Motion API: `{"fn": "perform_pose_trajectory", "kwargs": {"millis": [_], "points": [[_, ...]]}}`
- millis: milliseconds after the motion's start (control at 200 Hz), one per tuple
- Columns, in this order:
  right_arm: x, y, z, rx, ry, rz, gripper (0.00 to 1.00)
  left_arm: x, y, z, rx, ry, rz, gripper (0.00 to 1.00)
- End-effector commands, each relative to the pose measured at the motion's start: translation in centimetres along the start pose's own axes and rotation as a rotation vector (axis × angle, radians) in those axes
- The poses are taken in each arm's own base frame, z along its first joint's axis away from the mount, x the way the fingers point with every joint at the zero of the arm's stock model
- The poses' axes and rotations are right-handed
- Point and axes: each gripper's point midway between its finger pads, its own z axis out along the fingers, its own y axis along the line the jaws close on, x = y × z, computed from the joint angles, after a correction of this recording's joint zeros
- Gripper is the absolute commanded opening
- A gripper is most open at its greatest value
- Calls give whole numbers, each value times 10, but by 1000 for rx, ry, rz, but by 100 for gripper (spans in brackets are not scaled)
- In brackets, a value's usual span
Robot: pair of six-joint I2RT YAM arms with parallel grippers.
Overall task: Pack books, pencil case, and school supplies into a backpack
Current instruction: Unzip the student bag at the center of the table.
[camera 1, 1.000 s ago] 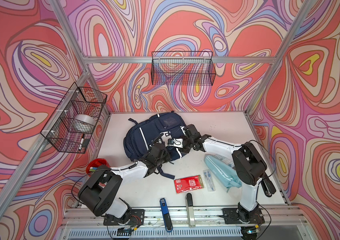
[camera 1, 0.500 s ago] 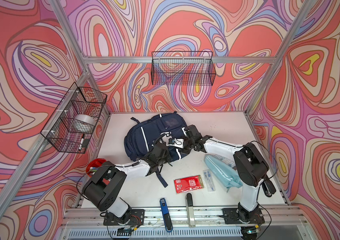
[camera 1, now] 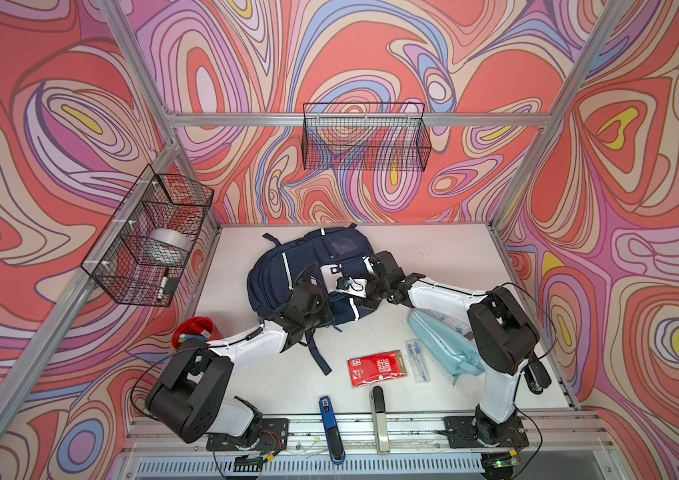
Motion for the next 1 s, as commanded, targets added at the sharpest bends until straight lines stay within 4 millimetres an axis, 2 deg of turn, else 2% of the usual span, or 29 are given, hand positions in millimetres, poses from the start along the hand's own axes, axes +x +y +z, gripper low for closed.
{"fn": "perform_pose_trajectory", "kwargs": {"millis": [0, 85, 220, 341, 456, 646, 706, 756, 791, 861, 881, 901, 992], "points": [[45, 5, -10, -4, 148, 71, 0, -15, 31, -17, -136, -50, 0, 0], [51, 1, -11, 15, 166, 64, 0, -20, 37, -25, -145, -58, -14, 0], [58, -6, -14, 44, 178, 63, 0, -25, 58, -30, -162, -54, -57, 0], [55, -15, -20, 84, 169, 44, 0, -29, 69, -34, -190, -50, -61, 0], [51, -22, -27, 133, 149, 24, 0, -30, 71, -38, -197, -56, -56, 0], [60, -37, -35, 182, 171, 40, 0, -28, 68, -46, -148, -38, -100, 0], [61, -40, -37, 203, 182, 37, 0, -26, 63, -46, -113, -26, -105, 0], [53, -40, -38, 216, 159, 53, 0, -23, 53, -43, -51, -6, -115, 0], [44, -36, -37, 222, 137, 45, 8, -20, 44, -40, 4, 15, -132, 0], [28, -17, -27, 232, 99, -1, 31, -20, 27, -36, 97, 31, -170, 0], [13, -15, -32, 249, 67, -26, 36, -19, 24, -35, 113, 35, -177, 0], [8, -9, -30, 249, 56, -36, 42, -20, 22, -35, 122, 34, -183, 0], [-17, 5, -25, 270, -21, -30, 56, -22, 15, -37, 125, 21, -167, 0]]}}
